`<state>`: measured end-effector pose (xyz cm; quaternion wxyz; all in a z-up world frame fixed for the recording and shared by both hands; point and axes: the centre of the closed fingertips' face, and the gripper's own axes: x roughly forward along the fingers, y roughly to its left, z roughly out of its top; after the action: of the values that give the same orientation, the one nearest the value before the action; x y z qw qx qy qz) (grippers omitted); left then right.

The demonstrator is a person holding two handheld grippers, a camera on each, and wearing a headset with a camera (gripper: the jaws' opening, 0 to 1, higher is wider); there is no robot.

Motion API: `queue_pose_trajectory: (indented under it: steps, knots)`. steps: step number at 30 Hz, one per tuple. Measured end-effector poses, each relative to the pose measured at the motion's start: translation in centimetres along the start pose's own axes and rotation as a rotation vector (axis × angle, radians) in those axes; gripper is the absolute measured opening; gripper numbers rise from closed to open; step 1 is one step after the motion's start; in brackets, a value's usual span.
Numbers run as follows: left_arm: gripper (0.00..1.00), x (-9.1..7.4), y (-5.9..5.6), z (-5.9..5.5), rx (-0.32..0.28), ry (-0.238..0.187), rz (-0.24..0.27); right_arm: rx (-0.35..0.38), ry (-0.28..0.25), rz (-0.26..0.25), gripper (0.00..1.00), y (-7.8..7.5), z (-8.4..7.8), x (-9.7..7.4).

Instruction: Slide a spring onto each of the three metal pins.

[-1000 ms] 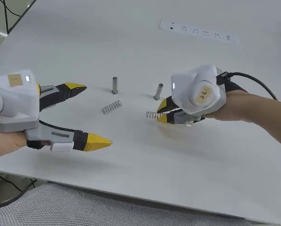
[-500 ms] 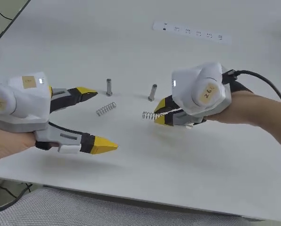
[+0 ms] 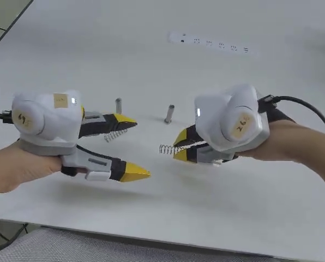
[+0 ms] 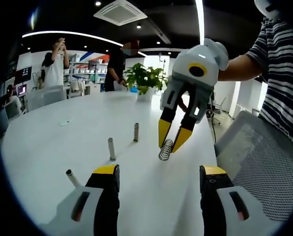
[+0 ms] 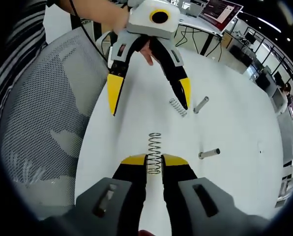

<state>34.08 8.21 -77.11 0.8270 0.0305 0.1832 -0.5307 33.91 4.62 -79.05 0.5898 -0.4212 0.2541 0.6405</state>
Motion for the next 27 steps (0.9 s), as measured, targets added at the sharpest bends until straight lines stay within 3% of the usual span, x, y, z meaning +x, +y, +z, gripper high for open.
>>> queue_pose_trajectory:
  steps: [9, 14, 27]
  knots:
    - [0.47, 2.1, -1.1, 0.9, 0.006, -0.006, -0.078, 0.012, -0.016, -0.01, 0.13, 0.2, 0.3, -0.4]
    - [0.38, 3.0, -1.6, 0.8, 0.013, -0.001, -0.108, 0.012, -0.012, -0.01, 0.13, 0.3, 0.5, -0.5]
    - [0.23, 3.3, -2.0, 1.0, 0.008, -0.021, -0.125, 0.012, 0.004, -0.008, 0.13, 0.7, 0.4, -0.6]
